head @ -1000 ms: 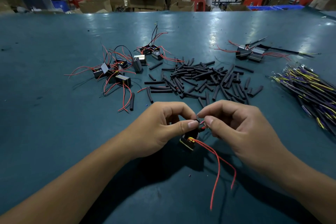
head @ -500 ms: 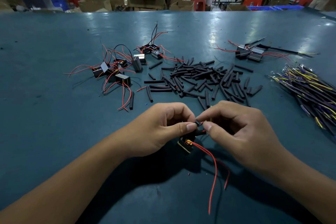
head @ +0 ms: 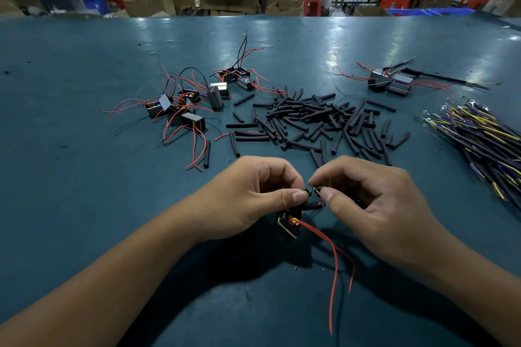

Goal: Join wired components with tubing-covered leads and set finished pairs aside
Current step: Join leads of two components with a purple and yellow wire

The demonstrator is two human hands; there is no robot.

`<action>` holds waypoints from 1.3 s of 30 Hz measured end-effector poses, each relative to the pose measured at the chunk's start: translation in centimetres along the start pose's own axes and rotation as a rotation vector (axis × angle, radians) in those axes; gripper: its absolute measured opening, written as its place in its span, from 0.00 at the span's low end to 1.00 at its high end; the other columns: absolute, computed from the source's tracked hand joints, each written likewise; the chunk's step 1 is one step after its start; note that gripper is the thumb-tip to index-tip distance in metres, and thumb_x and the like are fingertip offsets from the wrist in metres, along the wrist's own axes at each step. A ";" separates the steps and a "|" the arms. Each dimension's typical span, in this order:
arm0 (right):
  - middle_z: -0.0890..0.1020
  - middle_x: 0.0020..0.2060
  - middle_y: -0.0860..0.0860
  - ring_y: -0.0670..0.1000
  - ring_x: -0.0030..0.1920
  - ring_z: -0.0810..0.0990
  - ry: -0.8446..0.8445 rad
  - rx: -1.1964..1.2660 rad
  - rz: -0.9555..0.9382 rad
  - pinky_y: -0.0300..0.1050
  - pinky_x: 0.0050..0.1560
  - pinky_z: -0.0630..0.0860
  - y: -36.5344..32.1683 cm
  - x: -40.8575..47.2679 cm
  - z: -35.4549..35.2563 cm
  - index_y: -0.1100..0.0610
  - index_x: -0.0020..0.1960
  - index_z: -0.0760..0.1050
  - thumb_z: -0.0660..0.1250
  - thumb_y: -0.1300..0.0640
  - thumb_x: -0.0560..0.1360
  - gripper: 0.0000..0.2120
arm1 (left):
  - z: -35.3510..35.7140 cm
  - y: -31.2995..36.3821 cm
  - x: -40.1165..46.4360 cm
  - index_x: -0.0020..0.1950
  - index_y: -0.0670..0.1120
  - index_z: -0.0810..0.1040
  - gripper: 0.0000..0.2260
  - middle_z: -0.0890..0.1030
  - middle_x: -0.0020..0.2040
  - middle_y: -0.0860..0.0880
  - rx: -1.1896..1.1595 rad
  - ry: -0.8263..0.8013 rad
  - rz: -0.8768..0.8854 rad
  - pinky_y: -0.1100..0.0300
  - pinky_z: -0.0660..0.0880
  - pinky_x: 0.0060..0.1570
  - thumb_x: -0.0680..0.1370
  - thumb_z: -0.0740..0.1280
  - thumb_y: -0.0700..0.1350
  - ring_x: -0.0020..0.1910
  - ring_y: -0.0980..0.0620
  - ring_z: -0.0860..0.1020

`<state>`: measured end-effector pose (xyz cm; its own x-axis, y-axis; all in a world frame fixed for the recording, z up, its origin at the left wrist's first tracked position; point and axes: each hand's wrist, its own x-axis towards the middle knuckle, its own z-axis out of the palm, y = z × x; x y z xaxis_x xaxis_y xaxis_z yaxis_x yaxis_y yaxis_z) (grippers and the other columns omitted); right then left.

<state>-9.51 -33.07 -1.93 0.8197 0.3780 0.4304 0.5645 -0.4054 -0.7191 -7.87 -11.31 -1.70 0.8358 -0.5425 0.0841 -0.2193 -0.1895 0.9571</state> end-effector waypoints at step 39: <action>0.80 0.30 0.46 0.41 0.30 0.74 -0.163 0.026 0.150 0.34 0.33 0.71 1.2 0.3 -0.6 0.50 0.41 0.80 0.73 0.58 0.75 0.06 | 0.9 -0.5 -0.3 0.47 0.49 0.83 0.04 0.79 0.37 0.64 0.551 0.147 0.222 0.70 0.69 0.39 0.76 0.74 0.41 0.38 0.60 0.77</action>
<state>-8.50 -33.94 -2.30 0.8666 0.4456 0.2246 0.4325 -0.4464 -0.7834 -8.45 -11.84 -2.48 0.7921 -0.5067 0.3403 -0.5919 -0.5016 0.6309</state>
